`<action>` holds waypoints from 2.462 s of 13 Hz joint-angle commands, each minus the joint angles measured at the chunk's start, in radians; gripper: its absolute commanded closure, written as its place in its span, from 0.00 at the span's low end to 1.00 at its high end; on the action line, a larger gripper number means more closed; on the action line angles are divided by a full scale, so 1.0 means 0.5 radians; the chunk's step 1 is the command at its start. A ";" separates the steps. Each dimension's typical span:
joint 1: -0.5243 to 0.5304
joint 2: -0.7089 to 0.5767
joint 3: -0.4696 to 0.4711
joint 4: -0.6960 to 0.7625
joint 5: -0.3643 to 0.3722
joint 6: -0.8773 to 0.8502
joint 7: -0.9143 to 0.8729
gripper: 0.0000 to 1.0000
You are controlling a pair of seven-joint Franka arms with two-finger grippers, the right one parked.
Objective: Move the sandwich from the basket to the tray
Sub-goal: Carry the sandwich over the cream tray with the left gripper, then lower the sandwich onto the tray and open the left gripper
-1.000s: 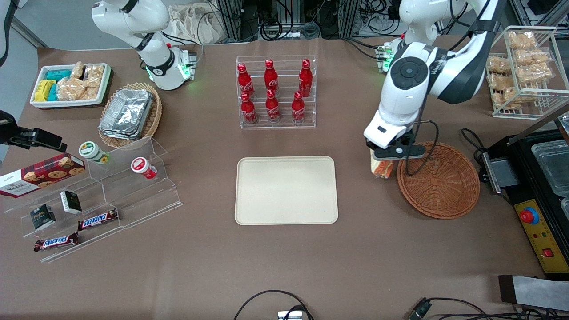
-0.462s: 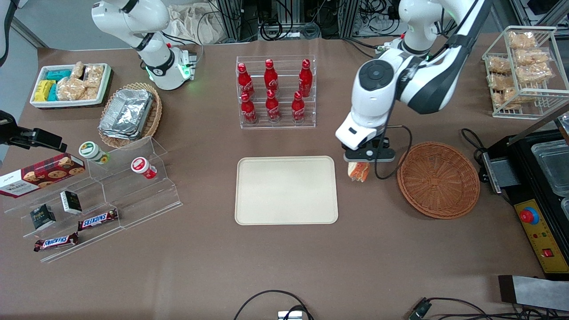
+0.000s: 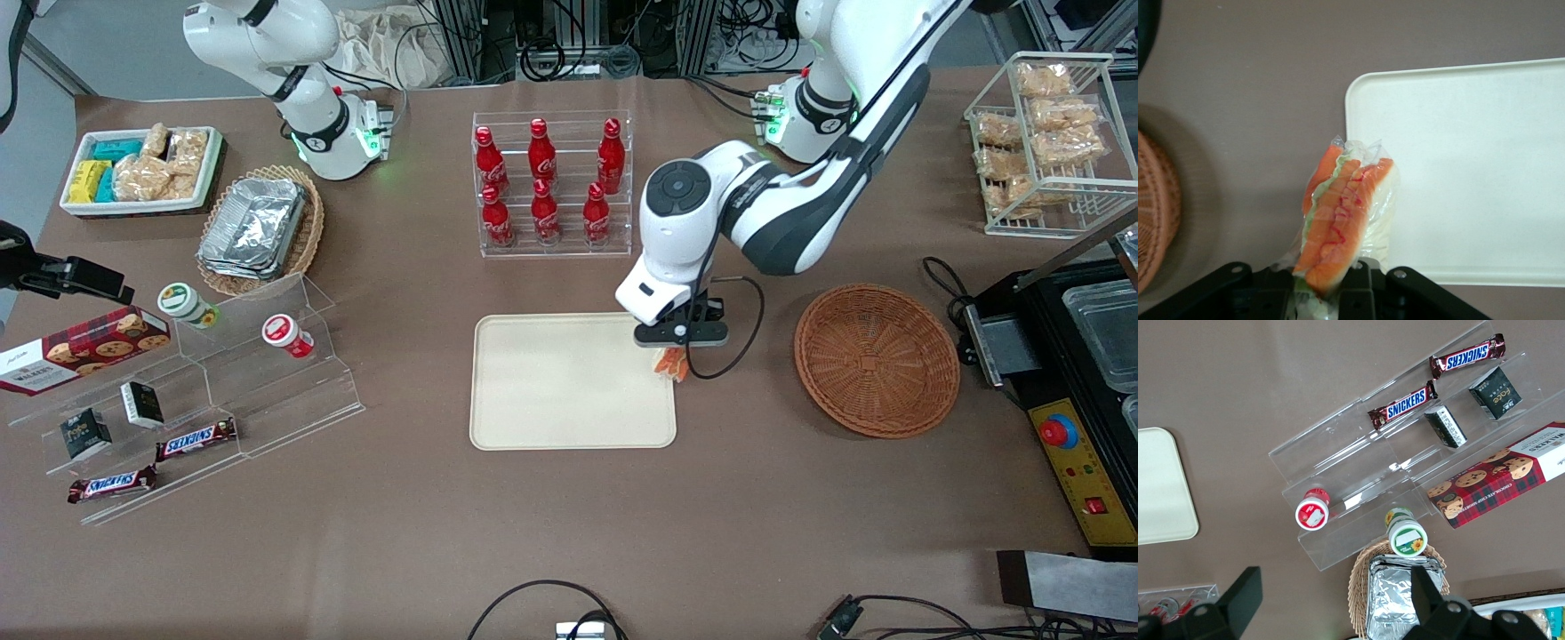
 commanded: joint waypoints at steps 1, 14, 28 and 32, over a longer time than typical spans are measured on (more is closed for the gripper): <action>-0.097 0.179 0.007 0.180 0.134 -0.088 -0.124 0.85; -0.288 0.530 0.056 0.287 0.451 -0.073 -0.229 0.82; -0.297 0.628 0.071 0.336 0.568 -0.082 -0.379 0.32; -0.260 0.591 0.065 0.398 0.552 -0.167 -0.382 0.24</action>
